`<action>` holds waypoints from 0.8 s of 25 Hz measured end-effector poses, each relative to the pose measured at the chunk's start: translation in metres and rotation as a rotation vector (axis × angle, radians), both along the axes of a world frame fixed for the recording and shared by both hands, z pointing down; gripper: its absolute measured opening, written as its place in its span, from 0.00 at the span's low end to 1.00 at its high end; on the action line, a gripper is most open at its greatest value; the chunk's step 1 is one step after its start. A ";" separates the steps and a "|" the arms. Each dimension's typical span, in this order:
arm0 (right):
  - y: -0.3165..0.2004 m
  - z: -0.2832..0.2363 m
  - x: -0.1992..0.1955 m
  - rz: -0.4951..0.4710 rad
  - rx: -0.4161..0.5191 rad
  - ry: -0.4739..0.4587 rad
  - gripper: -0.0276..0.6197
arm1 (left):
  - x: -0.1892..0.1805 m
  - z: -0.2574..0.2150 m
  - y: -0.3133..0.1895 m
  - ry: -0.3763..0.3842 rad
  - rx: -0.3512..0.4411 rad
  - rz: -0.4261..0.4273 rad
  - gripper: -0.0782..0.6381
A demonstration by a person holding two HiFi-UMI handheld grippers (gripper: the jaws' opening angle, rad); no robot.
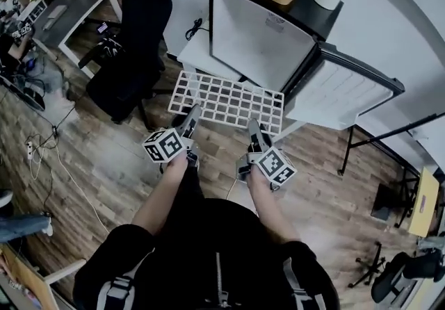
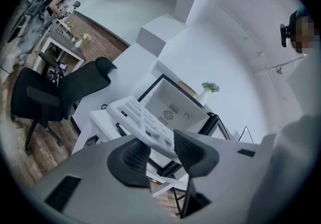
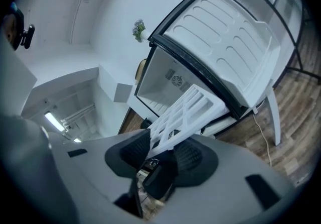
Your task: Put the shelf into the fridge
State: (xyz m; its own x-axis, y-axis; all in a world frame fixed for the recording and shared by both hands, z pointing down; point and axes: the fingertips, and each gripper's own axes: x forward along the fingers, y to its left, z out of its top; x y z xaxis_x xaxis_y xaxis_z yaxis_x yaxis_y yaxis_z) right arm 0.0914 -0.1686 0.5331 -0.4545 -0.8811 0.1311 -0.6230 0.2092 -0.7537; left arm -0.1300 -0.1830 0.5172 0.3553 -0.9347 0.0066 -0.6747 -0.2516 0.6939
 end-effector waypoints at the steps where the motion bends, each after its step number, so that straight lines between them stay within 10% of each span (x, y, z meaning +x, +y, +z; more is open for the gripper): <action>1: -0.008 0.000 -0.003 0.024 -0.002 0.000 0.28 | -0.002 0.000 -0.014 0.000 -0.002 0.025 0.34; 20: -0.094 0.009 -0.035 0.371 -0.038 -0.004 0.28 | -0.014 0.008 -0.176 0.016 -0.023 0.384 0.34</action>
State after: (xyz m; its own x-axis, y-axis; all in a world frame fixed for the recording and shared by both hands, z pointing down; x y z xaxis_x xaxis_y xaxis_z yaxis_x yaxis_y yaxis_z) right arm 0.0560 -0.2626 0.5422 -0.1058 -0.9804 0.1661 -0.6483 -0.0586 -0.7592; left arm -0.1440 -0.3586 0.5248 0.6801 -0.7329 0.0176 -0.5235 -0.4687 0.7115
